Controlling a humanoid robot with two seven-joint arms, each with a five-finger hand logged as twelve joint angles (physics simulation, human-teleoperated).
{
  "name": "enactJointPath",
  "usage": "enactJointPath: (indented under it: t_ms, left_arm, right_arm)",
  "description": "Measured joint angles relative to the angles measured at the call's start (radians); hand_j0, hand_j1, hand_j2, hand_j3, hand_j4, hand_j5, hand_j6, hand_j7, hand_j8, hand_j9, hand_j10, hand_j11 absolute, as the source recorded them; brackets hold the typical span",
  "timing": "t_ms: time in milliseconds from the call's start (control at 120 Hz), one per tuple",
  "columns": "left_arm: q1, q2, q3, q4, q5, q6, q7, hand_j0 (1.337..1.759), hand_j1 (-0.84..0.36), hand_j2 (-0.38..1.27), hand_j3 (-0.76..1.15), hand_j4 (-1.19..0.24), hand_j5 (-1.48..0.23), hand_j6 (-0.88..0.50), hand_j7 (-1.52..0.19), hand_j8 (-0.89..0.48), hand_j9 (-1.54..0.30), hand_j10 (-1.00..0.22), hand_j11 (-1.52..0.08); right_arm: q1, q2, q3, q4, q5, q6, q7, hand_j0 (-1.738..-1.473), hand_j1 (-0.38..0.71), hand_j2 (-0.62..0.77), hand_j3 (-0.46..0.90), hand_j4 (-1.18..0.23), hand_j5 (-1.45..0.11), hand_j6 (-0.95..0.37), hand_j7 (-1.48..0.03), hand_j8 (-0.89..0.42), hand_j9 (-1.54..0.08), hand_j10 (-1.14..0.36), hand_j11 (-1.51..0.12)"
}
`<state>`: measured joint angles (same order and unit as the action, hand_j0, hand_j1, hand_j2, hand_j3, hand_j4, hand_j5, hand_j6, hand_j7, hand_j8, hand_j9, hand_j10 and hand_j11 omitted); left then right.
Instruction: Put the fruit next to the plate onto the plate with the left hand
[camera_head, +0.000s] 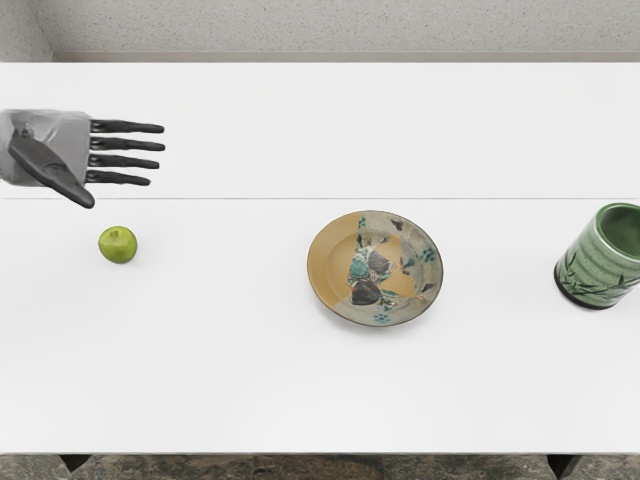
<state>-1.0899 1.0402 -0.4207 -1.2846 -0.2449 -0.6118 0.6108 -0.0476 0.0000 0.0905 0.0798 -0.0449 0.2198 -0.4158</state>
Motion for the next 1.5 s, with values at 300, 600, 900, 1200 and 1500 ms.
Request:
enactJointPath:
  t_ms: [300,600,900,1200,1500]
  left_arm:
    - [-0.036,0.026,-0.011,-0.042,0.090,0.000,0.000,1.658,0.33,0.00,0.00,-0.01,-0.02,-0.01,-0.02,-0.01,-0.02,-0.01,-0.02]
    - [-0.041,-0.167,0.134,-0.191,0.964,0.448,0.000,1.658,0.33,0.00,0.00,-0.02,-0.02,-0.02,-0.02,-0.02,-0.02,-0.02,-0.02]
    - [0.108,-0.242,0.295,-0.200,1.295,0.792,0.000,1.658,0.30,0.01,0.00,-0.04,-0.05,-0.05,-0.05,-0.05,-0.05,-0.04,-0.05]
    - [0.138,-0.269,0.304,-0.184,1.360,0.908,0.000,1.658,0.25,0.02,0.00,-0.09,-0.12,-0.10,-0.12,-0.10,-0.12,-0.09,-0.12]
    - [0.144,-0.290,0.305,-0.179,1.357,0.922,0.000,1.658,0.13,0.04,0.00,-0.19,-0.24,-0.19,-0.24,-0.19,-0.24,-0.19,-0.24]
  right_arm:
    - [0.000,0.000,-0.003,0.000,0.000,0.000,0.000,-1.658,-0.35,0.00,0.00,0.00,0.00,0.00,0.00,0.00,0.00,0.00,0.00]
    - [0.002,0.000,0.000,0.001,0.000,0.000,0.000,-1.658,-0.35,0.00,0.00,0.00,0.00,0.00,0.00,0.00,0.00,0.00,0.00]
    - [0.010,0.000,0.003,0.000,0.000,0.000,0.000,-1.658,-0.35,0.00,0.00,0.00,0.00,0.00,0.00,0.00,0.00,0.00,0.00]
    - [0.011,0.000,0.000,0.000,0.000,0.000,0.001,-1.658,-0.35,0.00,0.00,0.00,0.00,0.00,0.00,0.00,0.00,0.00,0.00]
    - [0.011,0.000,-0.001,0.000,0.000,-0.001,0.002,-1.658,-0.35,0.00,0.00,0.00,0.00,0.00,0.00,0.00,0.00,0.00,0.00]
